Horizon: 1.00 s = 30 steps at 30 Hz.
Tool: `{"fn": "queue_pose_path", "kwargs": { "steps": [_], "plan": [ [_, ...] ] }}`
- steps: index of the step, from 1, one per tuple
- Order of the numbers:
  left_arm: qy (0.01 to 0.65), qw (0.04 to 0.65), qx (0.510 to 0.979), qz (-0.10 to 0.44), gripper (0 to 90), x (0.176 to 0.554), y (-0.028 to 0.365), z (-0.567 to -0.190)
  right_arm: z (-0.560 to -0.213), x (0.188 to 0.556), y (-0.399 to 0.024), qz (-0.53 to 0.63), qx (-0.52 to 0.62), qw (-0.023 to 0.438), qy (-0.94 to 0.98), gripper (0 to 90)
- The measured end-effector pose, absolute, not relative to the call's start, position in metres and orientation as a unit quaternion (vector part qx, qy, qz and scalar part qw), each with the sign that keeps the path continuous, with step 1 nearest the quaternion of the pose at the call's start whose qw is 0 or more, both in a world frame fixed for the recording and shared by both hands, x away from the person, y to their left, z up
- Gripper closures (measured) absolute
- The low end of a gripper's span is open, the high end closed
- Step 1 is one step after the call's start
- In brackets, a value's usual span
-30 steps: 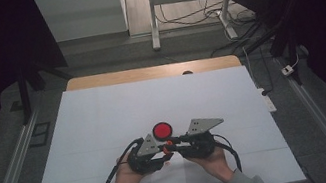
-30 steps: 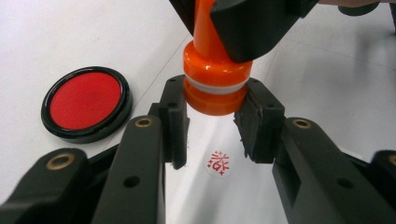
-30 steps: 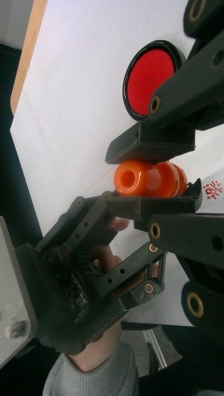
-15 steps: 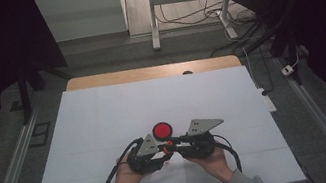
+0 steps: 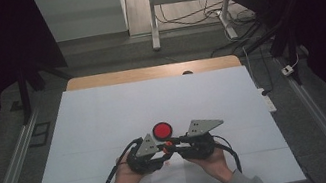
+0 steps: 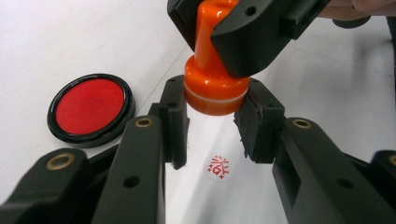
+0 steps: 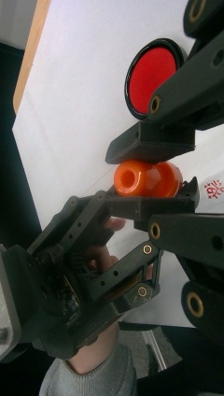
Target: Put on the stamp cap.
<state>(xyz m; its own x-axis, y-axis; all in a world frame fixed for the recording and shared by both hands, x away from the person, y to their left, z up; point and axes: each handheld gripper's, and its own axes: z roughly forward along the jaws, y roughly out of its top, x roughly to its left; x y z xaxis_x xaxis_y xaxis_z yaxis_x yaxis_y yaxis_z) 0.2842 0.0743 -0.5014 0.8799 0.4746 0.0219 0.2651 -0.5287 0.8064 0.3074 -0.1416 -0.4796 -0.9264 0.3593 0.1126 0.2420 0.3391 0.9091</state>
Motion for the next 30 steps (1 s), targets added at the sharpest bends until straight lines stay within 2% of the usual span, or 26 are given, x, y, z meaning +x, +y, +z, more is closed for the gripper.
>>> {"fn": "queue_pose_path", "kwargs": {
  "steps": [30],
  "plan": [
    [0.213, 0.436, 0.867, 0.115, 65.0, 0.2823, 0.0759, -0.5002, -0.4843, 0.3000, -0.1397, 0.557, 0.170, 0.079, 0.809, 72.4]
  ]
}}
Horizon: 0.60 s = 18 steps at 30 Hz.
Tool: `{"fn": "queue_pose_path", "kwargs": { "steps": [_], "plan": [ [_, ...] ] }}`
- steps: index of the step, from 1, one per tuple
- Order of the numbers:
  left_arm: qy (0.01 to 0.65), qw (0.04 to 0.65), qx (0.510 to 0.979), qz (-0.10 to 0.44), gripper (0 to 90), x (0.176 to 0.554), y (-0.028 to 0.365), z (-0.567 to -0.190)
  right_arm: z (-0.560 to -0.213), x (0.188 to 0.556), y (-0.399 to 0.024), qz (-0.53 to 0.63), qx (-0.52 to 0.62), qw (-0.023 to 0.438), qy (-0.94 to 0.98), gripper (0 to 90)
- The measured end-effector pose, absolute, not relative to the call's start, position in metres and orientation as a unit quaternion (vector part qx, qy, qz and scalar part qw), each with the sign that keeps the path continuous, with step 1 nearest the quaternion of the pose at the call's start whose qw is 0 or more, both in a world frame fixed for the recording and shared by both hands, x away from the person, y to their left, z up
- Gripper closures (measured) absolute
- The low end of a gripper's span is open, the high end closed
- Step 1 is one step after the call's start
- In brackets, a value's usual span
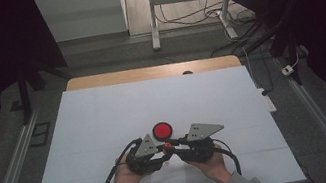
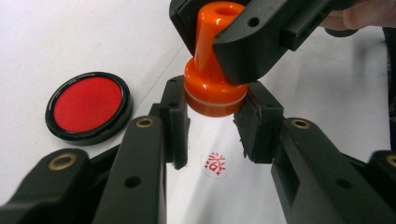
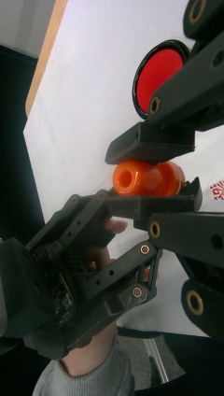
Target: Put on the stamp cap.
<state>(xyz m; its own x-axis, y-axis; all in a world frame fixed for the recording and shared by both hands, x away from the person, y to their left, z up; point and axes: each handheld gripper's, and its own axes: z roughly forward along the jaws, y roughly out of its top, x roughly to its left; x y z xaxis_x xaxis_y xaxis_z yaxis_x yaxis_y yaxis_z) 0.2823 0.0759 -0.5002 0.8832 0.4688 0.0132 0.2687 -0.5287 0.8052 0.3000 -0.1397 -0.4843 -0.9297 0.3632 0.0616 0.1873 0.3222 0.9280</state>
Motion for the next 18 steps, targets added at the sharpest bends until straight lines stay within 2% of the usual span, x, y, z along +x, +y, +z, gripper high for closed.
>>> {"fn": "queue_pose_path", "kwargs": {
  "steps": [18],
  "plan": [
    [0.210, 0.419, 0.876, 0.111, 65.1, 0.2827, 0.0760, -0.5011, -0.4915, 0.3001, -0.1397, 0.563, 0.181, 0.067, 0.804, 72.4]
  ]
}}
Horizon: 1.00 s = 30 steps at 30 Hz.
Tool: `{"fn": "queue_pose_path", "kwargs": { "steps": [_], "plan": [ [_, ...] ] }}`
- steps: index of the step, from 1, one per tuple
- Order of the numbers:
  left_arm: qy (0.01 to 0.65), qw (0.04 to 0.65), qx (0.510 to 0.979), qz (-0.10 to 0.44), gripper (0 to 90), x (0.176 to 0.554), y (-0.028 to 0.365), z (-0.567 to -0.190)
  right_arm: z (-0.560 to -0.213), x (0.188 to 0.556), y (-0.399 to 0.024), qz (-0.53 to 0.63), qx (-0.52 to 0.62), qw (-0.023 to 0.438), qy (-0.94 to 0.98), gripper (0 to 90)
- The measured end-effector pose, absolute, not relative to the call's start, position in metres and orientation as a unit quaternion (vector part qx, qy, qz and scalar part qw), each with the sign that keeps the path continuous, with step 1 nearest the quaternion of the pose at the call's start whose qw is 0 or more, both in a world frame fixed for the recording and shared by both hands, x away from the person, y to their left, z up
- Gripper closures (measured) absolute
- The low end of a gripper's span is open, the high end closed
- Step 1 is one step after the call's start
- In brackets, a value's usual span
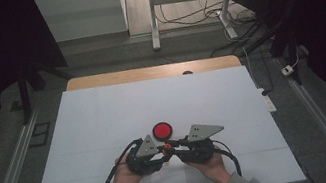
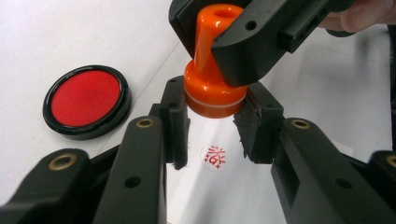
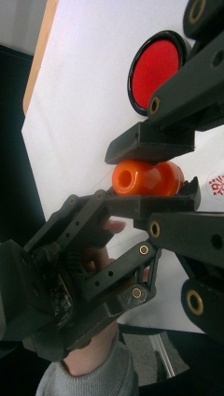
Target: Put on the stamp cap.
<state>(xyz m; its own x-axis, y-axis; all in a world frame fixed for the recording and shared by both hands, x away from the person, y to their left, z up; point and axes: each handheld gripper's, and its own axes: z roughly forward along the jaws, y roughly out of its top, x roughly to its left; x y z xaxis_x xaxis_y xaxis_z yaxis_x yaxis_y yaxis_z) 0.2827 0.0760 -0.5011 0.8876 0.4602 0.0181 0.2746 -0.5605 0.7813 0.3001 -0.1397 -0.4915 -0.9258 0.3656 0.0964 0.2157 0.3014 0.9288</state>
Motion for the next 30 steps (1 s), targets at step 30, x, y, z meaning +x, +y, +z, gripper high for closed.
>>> {"fn": "queue_pose_path", "kwargs": {
  "steps": [30],
  "plan": [
    [0.215, 0.428, 0.870, 0.119, 63.7, 0.2831, 0.0764, -0.5035, -0.4893, 0.3006, -0.1384, 0.559, 0.186, 0.074, 0.805, 72.0]
  ]
}}
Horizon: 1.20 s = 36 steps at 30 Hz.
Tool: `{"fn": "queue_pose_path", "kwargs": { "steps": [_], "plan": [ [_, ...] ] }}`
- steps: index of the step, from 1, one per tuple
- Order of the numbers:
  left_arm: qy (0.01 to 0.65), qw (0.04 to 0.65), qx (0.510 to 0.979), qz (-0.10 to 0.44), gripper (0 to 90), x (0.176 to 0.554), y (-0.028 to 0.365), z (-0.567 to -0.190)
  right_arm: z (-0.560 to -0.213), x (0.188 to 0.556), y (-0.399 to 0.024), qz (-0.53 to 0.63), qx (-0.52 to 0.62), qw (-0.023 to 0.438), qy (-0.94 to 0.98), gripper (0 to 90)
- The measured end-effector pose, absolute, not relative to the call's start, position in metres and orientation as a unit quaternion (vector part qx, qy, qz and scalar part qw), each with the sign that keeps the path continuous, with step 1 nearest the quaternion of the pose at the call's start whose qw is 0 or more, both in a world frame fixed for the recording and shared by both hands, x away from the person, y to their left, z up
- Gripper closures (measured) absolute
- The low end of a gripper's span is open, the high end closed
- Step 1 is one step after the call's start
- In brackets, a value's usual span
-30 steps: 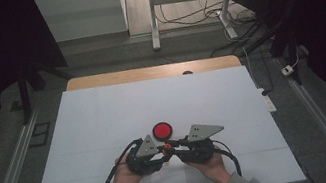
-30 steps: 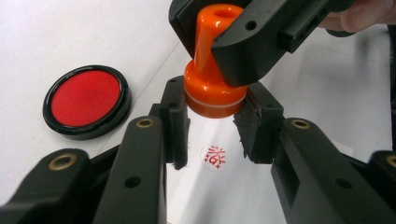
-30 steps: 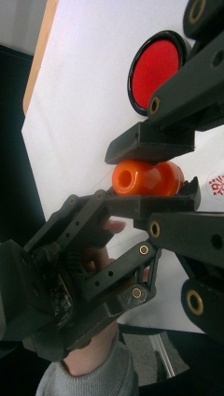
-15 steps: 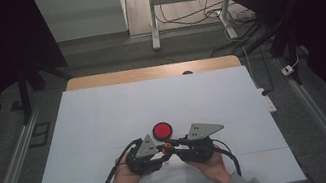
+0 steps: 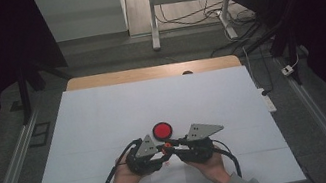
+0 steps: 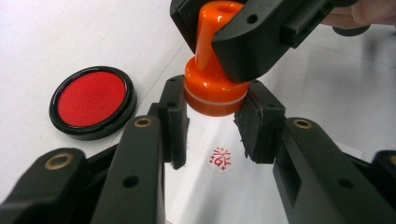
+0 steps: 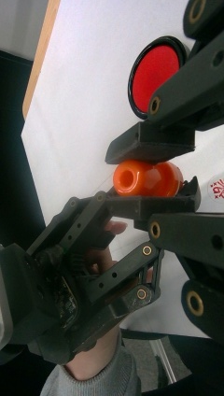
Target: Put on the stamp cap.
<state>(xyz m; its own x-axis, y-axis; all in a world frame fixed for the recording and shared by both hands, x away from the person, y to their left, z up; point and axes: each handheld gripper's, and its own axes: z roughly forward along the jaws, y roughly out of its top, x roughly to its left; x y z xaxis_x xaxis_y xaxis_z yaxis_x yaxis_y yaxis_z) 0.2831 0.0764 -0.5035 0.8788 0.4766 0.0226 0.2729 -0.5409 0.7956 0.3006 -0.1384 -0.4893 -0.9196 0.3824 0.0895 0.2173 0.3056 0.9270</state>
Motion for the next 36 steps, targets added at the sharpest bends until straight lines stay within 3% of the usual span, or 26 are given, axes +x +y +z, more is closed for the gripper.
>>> {"fn": "queue_pose_path", "kwargs": {
  "steps": [3, 16, 36],
  "plan": [
    [0.216, 0.428, 0.869, 0.118, 62.3, 0.2837, 0.0764, -0.5042, -0.4893, 0.3007, -0.1386, 0.558, 0.186, 0.075, 0.805, 72.0],
    [0.227, 0.423, 0.869, 0.119, 37.9, 0.2852, 0.0761, -0.5062, -0.4889, 0.3011, -0.1395, 0.560, 0.186, 0.077, 0.804, 72.0],
    [0.231, 0.415, 0.871, 0.123, 29.8, 0.2811, 0.0827, -0.5056, -0.4869, 0.3025, -0.1423, 0.562, 0.188, 0.081, 0.802, 72.0]
  ]
}}
